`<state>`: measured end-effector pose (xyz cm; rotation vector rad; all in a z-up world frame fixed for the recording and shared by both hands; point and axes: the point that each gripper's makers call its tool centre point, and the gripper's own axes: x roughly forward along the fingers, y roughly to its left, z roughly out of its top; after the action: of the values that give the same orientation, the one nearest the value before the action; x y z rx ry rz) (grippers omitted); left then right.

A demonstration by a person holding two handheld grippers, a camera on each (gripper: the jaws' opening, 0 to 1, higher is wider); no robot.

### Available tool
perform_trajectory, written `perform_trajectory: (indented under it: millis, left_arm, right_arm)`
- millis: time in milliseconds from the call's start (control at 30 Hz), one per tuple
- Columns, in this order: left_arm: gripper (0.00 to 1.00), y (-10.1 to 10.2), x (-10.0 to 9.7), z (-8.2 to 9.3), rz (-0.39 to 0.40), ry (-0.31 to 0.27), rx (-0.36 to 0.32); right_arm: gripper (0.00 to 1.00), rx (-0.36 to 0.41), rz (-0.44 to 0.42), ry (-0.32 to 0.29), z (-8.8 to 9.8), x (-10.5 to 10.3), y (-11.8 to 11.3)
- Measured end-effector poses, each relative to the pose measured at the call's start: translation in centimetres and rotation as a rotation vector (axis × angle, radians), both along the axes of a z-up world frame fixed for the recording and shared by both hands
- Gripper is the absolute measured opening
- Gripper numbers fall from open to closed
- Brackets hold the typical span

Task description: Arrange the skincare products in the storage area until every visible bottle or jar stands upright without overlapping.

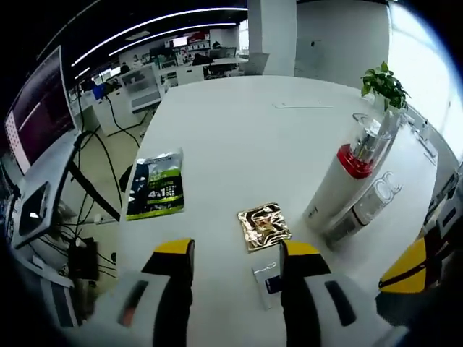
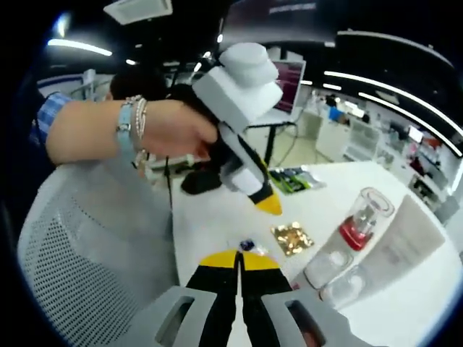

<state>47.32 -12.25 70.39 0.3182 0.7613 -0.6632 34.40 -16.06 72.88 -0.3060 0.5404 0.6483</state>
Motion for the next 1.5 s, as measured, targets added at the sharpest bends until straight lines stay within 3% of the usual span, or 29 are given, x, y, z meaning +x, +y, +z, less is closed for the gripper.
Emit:
perform_trajectory:
  millis: [467, 667, 1067, 1167, 1233, 1333, 1367, 1400, 1433, 1500]
  left_arm:
    - [0.45, 0.9, 1.1, 0.9, 0.056, 0.002, -0.067]
    - [0.44, 1.6, 1.7, 1.3, 0.121, 0.037, -0.166]
    - [0.44, -0.6, 0.4, 1.5, 0.087, 0.080, -0.237]
    - [0.44, -1.8, -0.1, 3.0, 0.080, 0.080, -0.327]
    - [0.44, -2.0, 0.1, 5.5, 0.086, 0.030, -0.422]
    - [0.46, -0.7, 1.5, 9.1, 0.041, -0.092, -0.473]
    - [0.46, 0.1, 2.4, 9.7, 0.039, -0.134, -0.470]
    - [0.46, 1.2, 4.0, 10.1, 0.016, -0.186, -0.442]
    - [0.45, 2.4, 5.3, 9.6, 0.018, -0.201, -0.388]
    - [0.42, 4.9, 8.6, 7.5, 0.030, -0.226, -0.288]
  right_arm:
    - [0.00, -0.037, -0.005, -0.053, 0.9, 0.6, 0.4]
    - [0.00, -0.048, -0.018, -0.102, 2.2, 1.3, 0.8]
    - [0.00, -0.152, -0.014, -0.188, 2.7, 2.0, -0.5]
    - [0.00, -0.155, -0.023, -0.163, 2.2, 2.1, -1.0]
    - [0.05, -0.172, -0.031, -0.171, 2.6, 2.3, -1.3]
    - [0.07, -0.152, -0.041, -0.190, 4.1, 2.8, -1.3]
    - [0.07, -0.111, -0.054, -0.199, 4.8, 3.5, -0.9]
    - [0.08, -0.074, -0.067, -0.196, 5.2, 4.1, -0.4]
    - [0.09, -0.028, -0.093, -0.185, 5.6, 5.3, 0.5]
    - [0.15, 0.039, -0.120, -0.153, 5.5, 7.9, 2.5]
